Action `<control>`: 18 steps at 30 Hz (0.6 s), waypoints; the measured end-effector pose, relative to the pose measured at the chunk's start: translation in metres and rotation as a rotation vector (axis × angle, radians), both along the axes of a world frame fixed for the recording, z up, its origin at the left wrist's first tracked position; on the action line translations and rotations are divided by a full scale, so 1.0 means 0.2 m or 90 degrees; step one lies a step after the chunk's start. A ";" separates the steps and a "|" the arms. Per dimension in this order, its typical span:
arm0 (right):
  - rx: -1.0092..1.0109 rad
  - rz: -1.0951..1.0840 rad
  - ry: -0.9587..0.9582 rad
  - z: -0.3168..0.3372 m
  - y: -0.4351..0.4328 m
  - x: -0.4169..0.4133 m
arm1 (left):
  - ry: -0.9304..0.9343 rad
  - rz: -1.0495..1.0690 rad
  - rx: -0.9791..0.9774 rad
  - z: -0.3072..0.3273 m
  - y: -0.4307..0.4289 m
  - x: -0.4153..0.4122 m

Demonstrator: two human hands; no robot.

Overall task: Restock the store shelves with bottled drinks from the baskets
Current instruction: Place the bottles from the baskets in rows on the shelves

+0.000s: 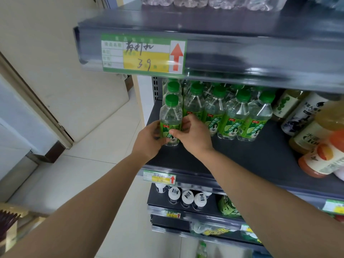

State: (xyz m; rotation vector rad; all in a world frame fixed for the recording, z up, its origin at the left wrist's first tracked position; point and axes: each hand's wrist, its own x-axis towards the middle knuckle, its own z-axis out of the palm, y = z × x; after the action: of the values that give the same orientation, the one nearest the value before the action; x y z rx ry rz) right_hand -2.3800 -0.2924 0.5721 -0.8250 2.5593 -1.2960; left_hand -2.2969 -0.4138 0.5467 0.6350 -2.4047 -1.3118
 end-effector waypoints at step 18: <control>0.433 0.122 0.136 0.20 0.89 0.17 | -0.387 -0.075 -0.348 0.27 0.48 0.24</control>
State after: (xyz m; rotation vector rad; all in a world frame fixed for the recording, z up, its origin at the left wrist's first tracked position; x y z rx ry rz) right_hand -2.3450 -0.1137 0.6114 -1.0429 2.7047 -0.2439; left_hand -2.2495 -0.3169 0.6003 0.8148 -3.1371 -0.4612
